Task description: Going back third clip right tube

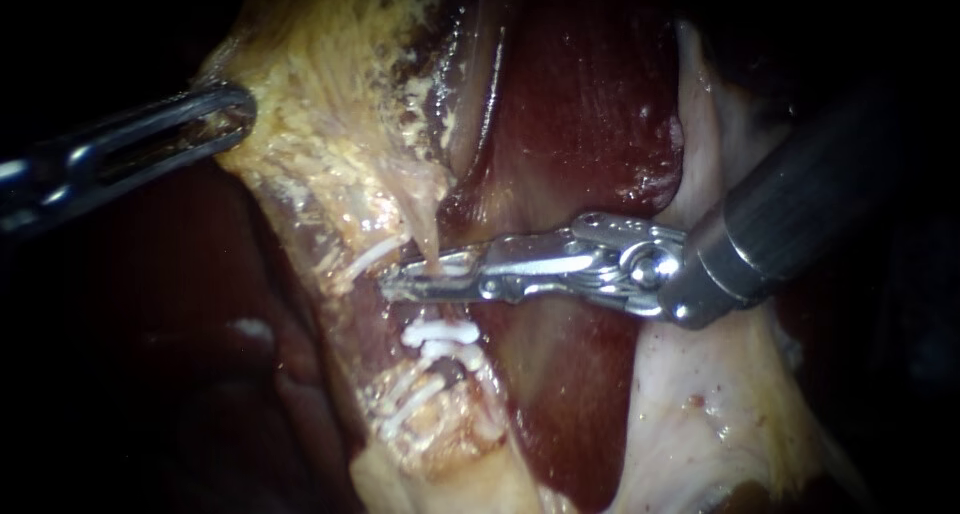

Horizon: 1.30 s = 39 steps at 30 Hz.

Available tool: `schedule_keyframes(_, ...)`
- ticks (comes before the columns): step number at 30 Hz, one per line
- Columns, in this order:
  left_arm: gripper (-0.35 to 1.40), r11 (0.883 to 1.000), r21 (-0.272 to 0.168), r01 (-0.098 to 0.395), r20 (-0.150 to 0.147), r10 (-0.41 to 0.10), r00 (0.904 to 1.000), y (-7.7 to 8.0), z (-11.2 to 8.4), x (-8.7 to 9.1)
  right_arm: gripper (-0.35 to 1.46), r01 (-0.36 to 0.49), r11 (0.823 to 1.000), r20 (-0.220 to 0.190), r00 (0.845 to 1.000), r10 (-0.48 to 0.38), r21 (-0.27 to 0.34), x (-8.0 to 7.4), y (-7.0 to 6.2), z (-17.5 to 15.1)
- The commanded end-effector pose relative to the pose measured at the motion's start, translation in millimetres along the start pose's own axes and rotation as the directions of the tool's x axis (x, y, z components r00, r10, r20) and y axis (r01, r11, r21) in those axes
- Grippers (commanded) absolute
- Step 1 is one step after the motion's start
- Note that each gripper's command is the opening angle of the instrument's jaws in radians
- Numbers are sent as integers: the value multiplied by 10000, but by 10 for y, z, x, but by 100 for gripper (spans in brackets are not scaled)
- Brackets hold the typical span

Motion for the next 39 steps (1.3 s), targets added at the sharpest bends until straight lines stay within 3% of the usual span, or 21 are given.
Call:
schedule_keyframes(1,-35,10000,8,4,8,-4,10000,0,0,0,-35,5,10000,10,10000,-5,0,0,0,0)
schedule_keyframes(5,-35,10000,14,8,37,-8,10000,-1,1,0,-35,6,10000,13,10000,-6,5,0,0,-1)
schedule_keyframes(10,-35,10000,13,8,37,-8,10000,-1,1,0,47,2,9998,-77,10000,-4,-208,1,-1,-4)
schedule_keyframes(12,-35,10000,12,8,38,-8,10000,-1,1,0,54,0,9996,-163,9999,-5,-296,1,-1,-5)
schedule_keyframes(18,-35,10000,9,8,40,-8,10000,-1,1,1,60,3,9999,-385,9993,-8,-148,0,-6,-5)
schedule_keyframes(29,-35,10000,0,5,46,-5,10000,-2,2,1,60,1391,9902,-326,9898,-1387,113,-4,-18,-11)
schedule_keyframes(36,-35,10000,-1,5,47,-5,10000,-2,2,1,60,1863,9825,-350,9819,-1861,-3,-7,-12,-23)
schedule_keyframes(39,-35,10000,0,5,46,-5,10000,-2,2,1,60,2480,9687,-347,9681,-2481,-84,-7,-10,-37)
